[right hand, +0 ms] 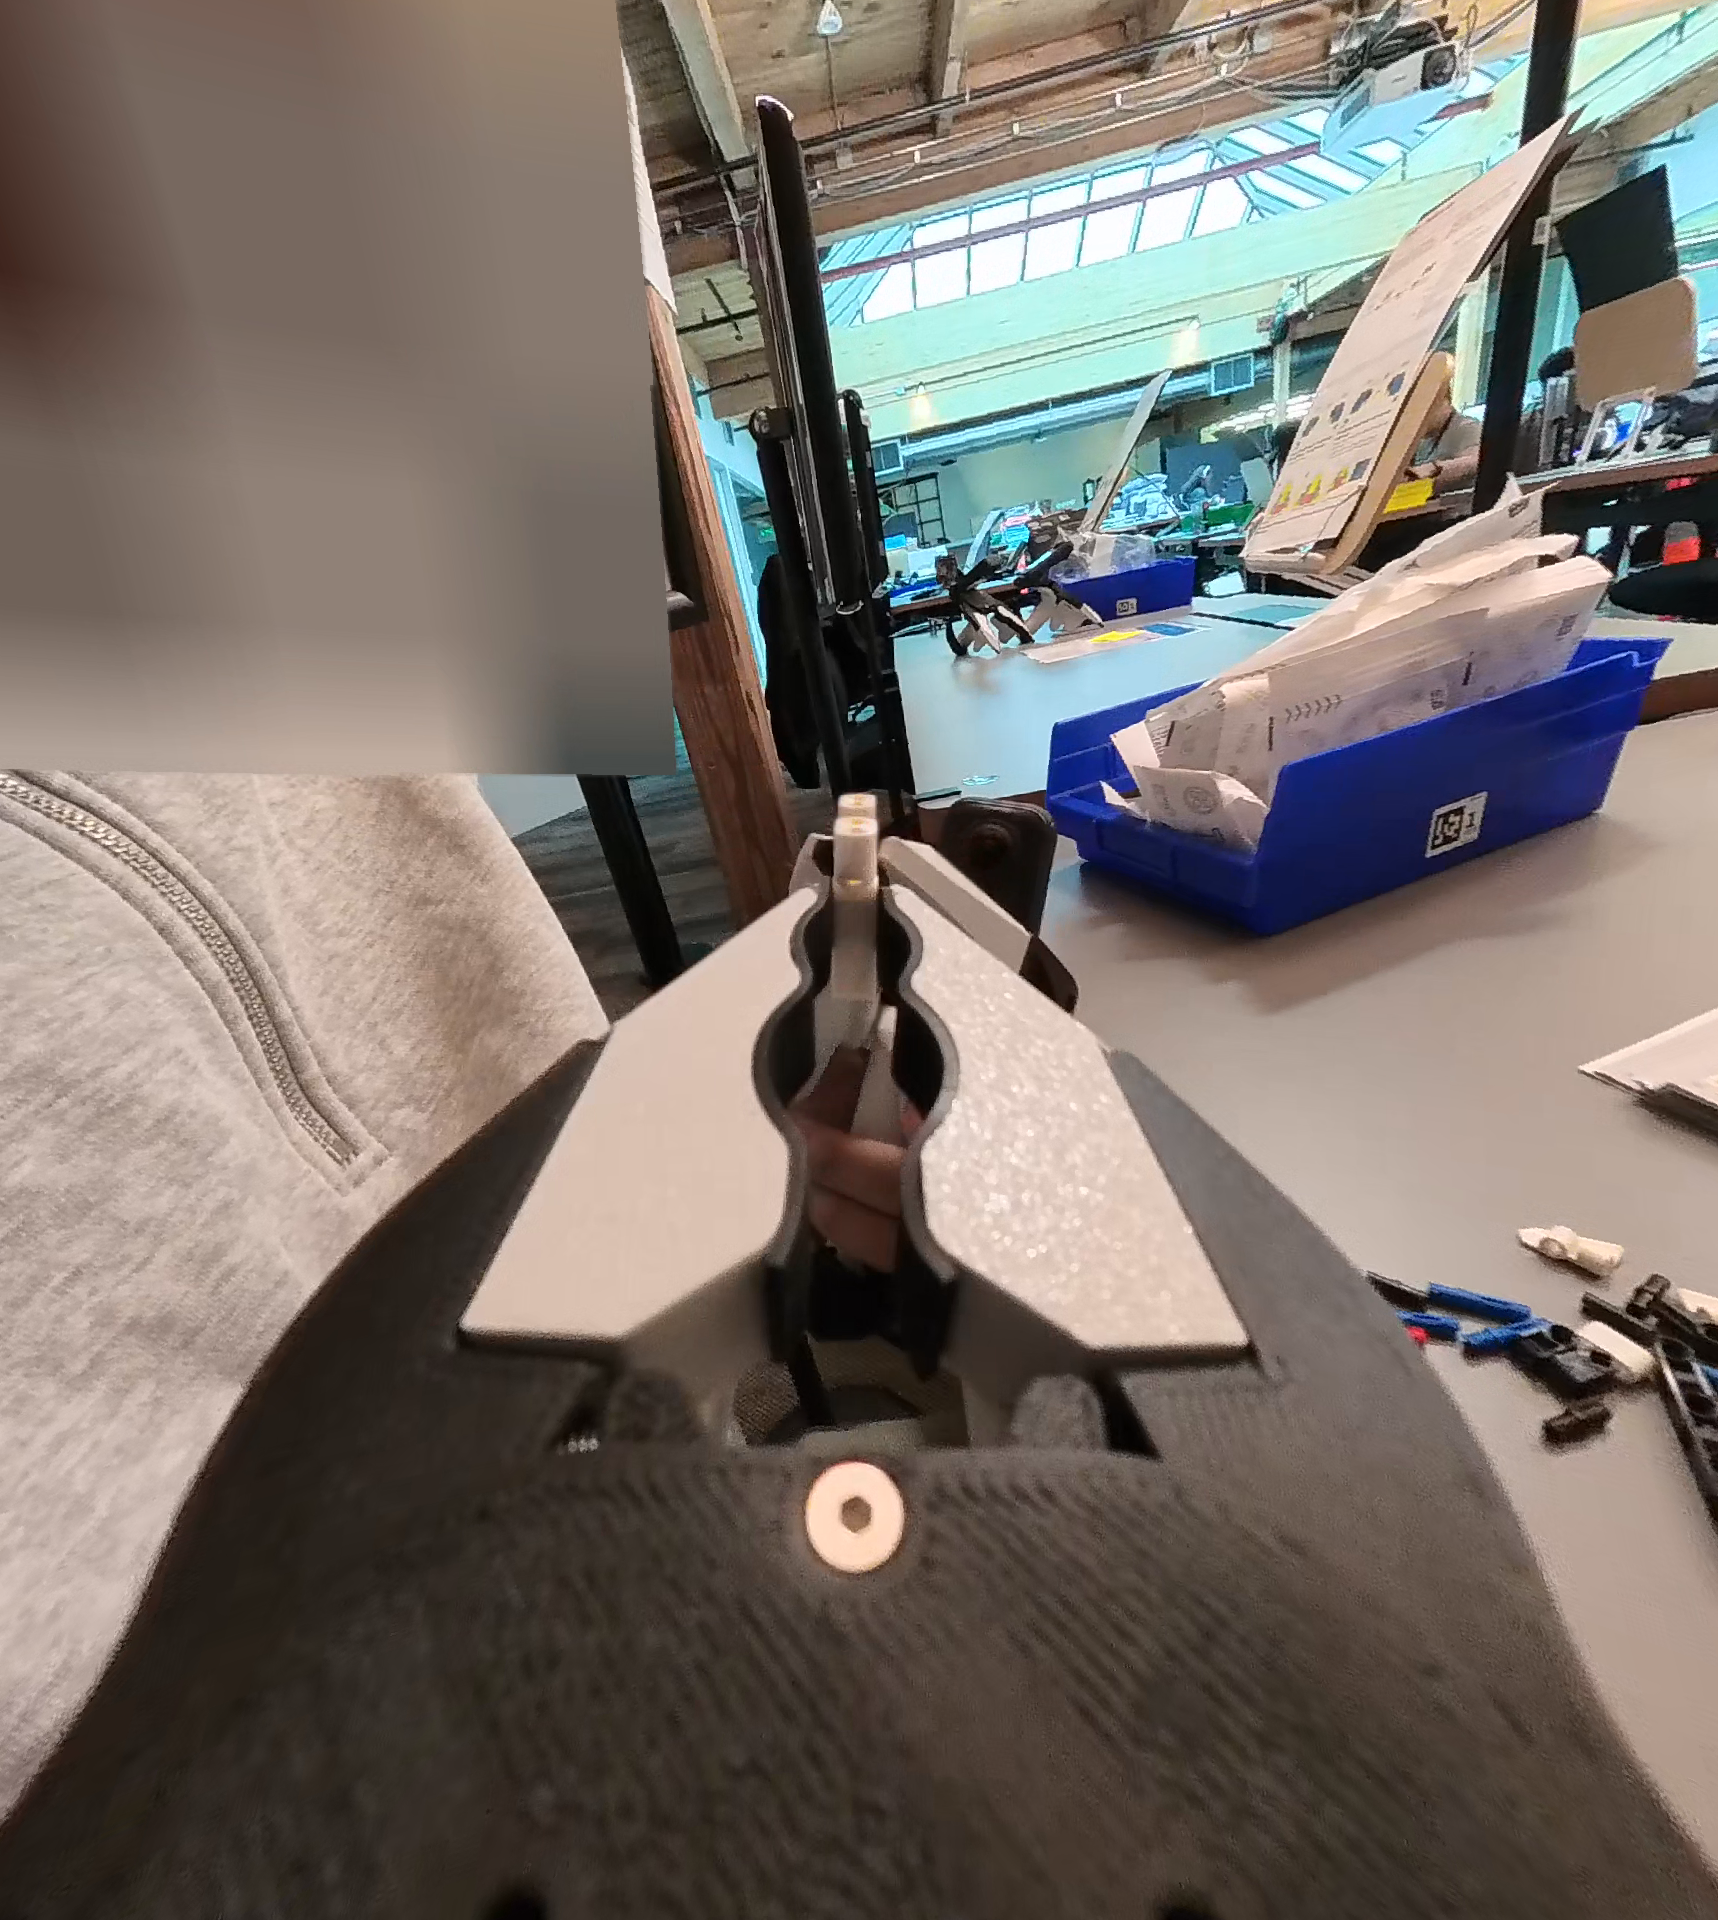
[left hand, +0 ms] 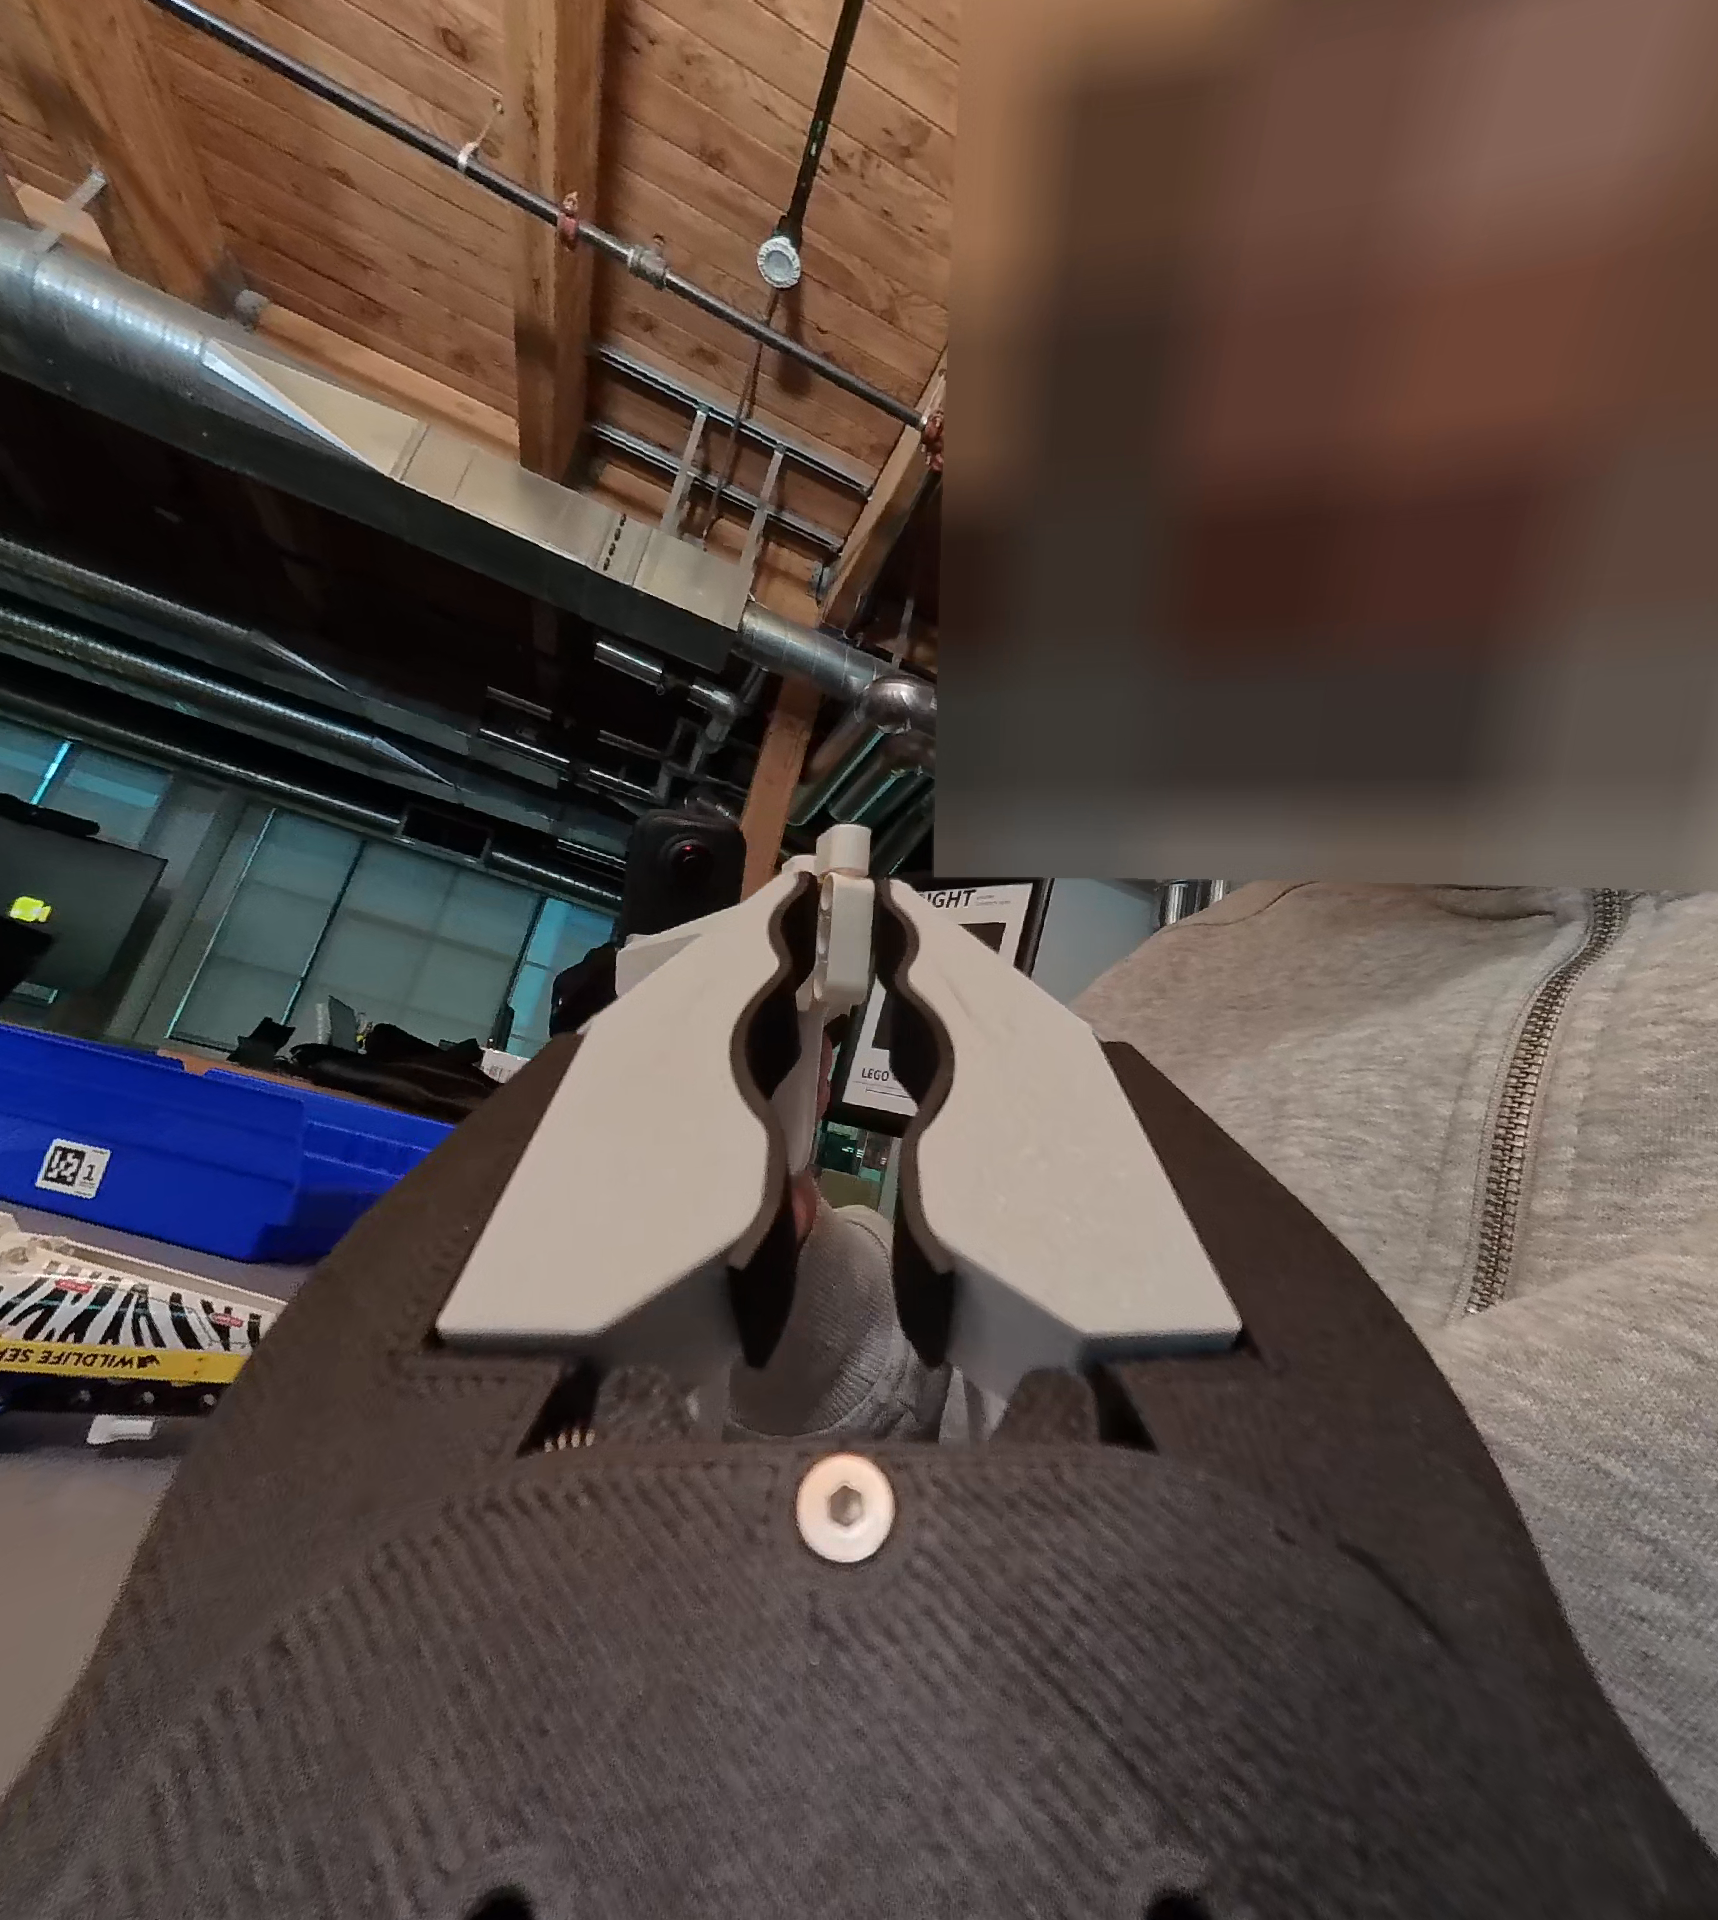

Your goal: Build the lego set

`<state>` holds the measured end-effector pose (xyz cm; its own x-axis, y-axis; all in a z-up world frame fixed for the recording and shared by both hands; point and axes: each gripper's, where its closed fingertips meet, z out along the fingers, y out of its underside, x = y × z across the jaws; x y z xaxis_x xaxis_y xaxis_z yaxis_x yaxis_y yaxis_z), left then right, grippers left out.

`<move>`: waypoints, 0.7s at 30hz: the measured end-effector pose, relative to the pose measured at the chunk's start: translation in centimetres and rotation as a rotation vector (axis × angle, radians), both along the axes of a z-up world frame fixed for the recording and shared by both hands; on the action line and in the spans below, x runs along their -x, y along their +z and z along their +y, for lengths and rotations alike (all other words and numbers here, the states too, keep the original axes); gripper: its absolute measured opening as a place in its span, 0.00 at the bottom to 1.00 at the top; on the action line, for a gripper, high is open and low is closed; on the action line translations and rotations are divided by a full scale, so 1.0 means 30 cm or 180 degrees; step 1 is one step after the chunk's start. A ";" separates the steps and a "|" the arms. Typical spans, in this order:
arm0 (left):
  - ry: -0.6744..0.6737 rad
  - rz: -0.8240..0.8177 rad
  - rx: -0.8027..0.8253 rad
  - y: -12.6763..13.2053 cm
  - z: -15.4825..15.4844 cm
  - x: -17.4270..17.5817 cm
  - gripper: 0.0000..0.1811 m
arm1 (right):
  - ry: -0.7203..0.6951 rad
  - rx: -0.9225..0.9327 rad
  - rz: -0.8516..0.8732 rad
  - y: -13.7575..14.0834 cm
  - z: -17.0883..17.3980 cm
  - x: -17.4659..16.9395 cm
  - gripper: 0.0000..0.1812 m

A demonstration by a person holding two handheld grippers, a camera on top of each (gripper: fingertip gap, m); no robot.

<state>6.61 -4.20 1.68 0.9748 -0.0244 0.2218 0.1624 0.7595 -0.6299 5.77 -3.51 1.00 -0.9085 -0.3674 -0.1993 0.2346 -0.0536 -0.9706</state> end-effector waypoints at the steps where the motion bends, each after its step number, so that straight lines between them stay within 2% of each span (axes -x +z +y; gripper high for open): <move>1: -0.0009 0.0002 0.0000 0.000 0.000 -0.001 0.04 | 0.0009 0.0004 -0.0011 0.000 0.000 0.000 0.03; 21: -0.0290 -0.0026 -0.0013 0.003 0.011 -0.012 0.04 | 0.0215 0.0055 -0.0243 0.004 0.012 -0.009 0.03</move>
<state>6.96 -3.88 1.78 0.9667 -0.1137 0.2293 0.2358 0.7439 -0.6253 6.05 -3.16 1.12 -0.8639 -0.4313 -0.2601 0.3115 -0.0518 -0.9488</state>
